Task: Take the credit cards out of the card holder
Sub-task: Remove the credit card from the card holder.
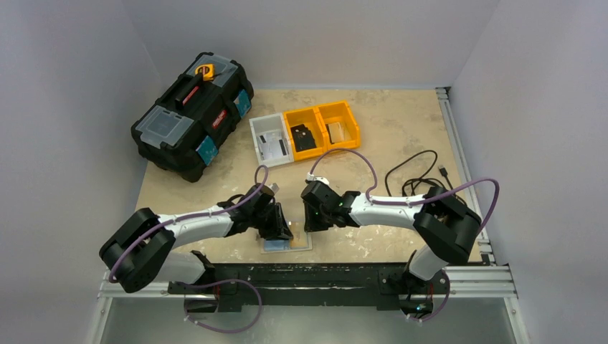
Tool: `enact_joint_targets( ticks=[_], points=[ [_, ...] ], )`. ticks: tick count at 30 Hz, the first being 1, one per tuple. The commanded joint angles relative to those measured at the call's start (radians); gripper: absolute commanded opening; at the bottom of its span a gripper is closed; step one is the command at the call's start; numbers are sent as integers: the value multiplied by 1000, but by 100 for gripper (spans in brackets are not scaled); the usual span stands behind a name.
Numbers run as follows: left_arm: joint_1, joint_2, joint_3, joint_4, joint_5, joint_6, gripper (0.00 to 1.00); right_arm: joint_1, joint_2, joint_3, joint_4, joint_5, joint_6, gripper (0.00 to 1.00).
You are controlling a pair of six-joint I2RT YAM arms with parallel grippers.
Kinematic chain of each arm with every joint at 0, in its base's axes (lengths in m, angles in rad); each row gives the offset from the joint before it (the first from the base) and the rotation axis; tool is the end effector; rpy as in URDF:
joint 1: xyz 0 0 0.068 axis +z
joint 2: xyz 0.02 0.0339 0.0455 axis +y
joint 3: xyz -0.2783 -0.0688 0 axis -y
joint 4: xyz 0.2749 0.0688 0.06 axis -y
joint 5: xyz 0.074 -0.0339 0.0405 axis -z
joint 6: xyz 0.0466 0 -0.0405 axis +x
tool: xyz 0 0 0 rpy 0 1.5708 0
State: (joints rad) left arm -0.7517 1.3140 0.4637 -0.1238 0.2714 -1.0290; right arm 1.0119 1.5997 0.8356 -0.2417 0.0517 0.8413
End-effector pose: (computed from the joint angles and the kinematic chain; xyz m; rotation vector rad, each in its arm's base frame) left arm 0.1687 -0.1748 0.1173 -0.2732 2.8173 -0.9189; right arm 0.1784 0.2807 0.1430 -0.2100 2.6942 0.5852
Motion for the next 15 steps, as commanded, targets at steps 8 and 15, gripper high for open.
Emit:
enact_joint_targets(
  ticks=[8, 15],
  points=[
    [6, 50, -35, 87, -10, 0, 19, 39, 38, 30, 29, -32, -2, 8],
    [19, -8, -50, 72, 5, -3, 16, 29, 60, 1, 16, -18, 37, 2]
  ],
)
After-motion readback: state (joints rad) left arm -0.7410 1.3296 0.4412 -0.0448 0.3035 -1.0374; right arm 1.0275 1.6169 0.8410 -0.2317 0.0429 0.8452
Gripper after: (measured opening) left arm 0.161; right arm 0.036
